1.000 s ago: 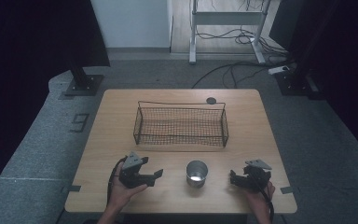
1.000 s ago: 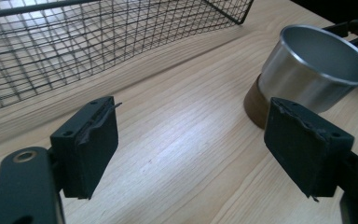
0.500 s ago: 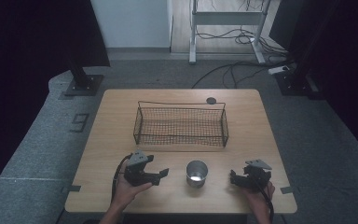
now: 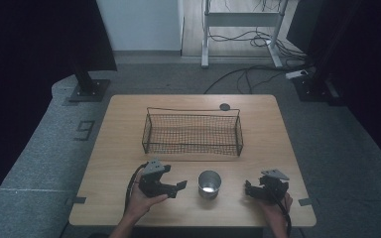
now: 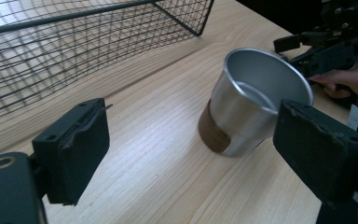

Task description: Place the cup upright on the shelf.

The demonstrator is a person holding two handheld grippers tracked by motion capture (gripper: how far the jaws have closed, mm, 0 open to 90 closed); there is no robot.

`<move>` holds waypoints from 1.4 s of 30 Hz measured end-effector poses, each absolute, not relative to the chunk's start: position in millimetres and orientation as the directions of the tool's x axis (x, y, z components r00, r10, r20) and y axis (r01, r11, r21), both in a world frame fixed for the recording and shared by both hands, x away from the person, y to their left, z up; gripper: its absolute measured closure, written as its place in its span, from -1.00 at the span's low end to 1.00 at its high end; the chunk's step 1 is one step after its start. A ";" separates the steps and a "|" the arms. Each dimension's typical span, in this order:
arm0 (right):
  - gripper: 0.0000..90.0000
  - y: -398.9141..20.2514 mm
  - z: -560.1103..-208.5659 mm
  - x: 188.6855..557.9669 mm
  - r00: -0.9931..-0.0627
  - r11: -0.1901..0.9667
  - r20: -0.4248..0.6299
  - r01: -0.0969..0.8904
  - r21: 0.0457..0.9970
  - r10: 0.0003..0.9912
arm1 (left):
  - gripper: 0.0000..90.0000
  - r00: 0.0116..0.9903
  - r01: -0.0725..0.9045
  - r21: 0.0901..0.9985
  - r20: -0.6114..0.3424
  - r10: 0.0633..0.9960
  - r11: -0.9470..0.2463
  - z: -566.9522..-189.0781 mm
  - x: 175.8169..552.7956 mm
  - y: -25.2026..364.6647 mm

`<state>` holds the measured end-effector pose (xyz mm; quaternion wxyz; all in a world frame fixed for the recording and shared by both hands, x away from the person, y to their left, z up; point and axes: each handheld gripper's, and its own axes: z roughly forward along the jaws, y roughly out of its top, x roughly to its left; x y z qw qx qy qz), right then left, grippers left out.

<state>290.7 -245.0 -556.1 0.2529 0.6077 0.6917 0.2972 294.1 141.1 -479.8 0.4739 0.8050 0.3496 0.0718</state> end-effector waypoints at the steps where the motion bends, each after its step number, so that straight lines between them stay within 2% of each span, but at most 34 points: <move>1: -0.96 -245.0 -556.1 290.7 -0.134 0.085 0.011 0.690 0.719 0.991 | -0.76 0.747 0.495 0.813 -0.217 0.629 -0.307 -479.4 294.4 139.8; 42: -0.95 -245.0 -556.1 290.7 -0.132 0.083 0.012 0.690 0.719 0.991 | -0.80 0.806 0.493 0.777 -0.238 0.542 -0.391 -485.7 290.6 78.3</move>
